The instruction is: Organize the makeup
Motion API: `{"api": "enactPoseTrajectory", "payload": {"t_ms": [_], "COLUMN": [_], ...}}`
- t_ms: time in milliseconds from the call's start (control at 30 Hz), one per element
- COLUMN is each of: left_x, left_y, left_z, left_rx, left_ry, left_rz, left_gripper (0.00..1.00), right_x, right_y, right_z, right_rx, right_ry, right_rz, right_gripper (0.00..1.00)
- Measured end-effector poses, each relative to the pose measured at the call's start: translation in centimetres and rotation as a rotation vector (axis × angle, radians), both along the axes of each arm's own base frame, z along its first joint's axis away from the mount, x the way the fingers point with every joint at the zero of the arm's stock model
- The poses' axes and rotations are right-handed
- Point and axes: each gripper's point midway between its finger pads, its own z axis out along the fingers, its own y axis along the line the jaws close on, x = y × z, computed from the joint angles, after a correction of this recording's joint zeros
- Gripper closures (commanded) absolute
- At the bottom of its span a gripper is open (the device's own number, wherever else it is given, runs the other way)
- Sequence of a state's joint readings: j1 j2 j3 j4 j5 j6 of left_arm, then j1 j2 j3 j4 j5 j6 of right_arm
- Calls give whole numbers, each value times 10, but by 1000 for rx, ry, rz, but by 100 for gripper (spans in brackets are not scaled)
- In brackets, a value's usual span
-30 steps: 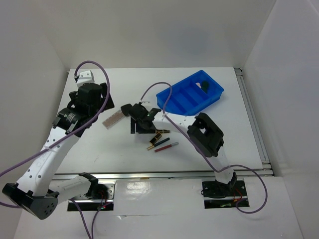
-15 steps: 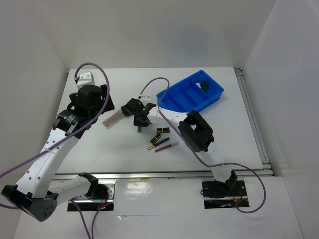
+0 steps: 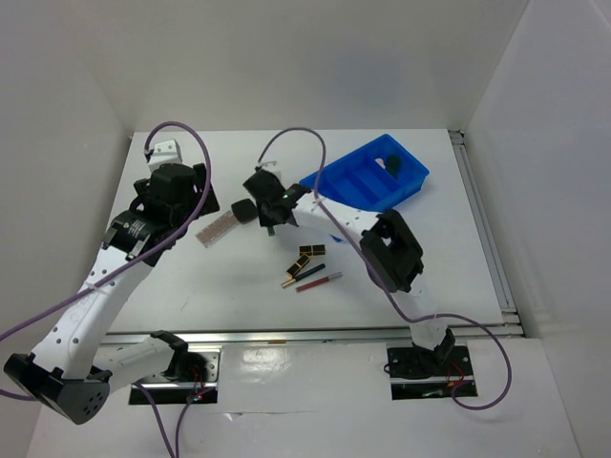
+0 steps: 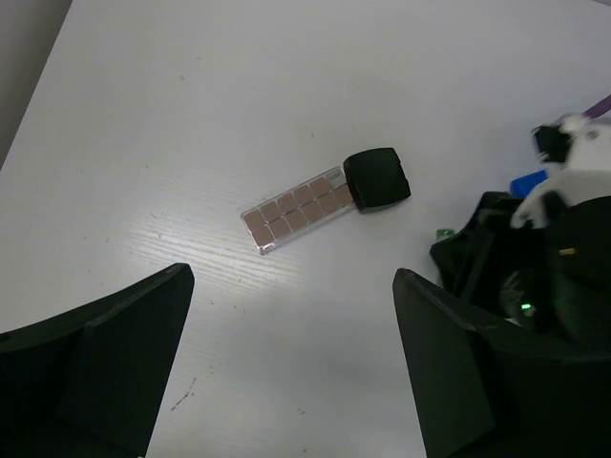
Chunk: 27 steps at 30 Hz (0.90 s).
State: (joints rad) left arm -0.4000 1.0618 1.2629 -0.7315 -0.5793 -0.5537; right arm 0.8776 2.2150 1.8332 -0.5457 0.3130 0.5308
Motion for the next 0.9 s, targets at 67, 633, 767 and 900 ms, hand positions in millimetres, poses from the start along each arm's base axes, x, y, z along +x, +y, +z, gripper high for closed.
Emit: {"api": "enactPoseTrajectory", "payload": {"t_ms": [67, 633, 767, 900], "left_x": [0, 3, 5, 6], "left_y": [0, -7, -8, -9], "left_z": [-2, -21, -24, -28], "left_rx": [1, -7, -3, 3], "left_ry": [3, 31, 39, 53], "left_rz": [0, -30, -30, -30], "left_gripper": [0, 0, 0, 0], "right_x": [20, 164, 182, 177], "right_y": [-11, -270, -299, -315], "right_z": [36, 153, 102, 55], "right_rx": [26, -25, -70, -109], "right_ry": [-79, -465, -348, -231], "right_rz": [35, -298, -382, -431], "right_gripper": [92, 92, 92, 91]}}
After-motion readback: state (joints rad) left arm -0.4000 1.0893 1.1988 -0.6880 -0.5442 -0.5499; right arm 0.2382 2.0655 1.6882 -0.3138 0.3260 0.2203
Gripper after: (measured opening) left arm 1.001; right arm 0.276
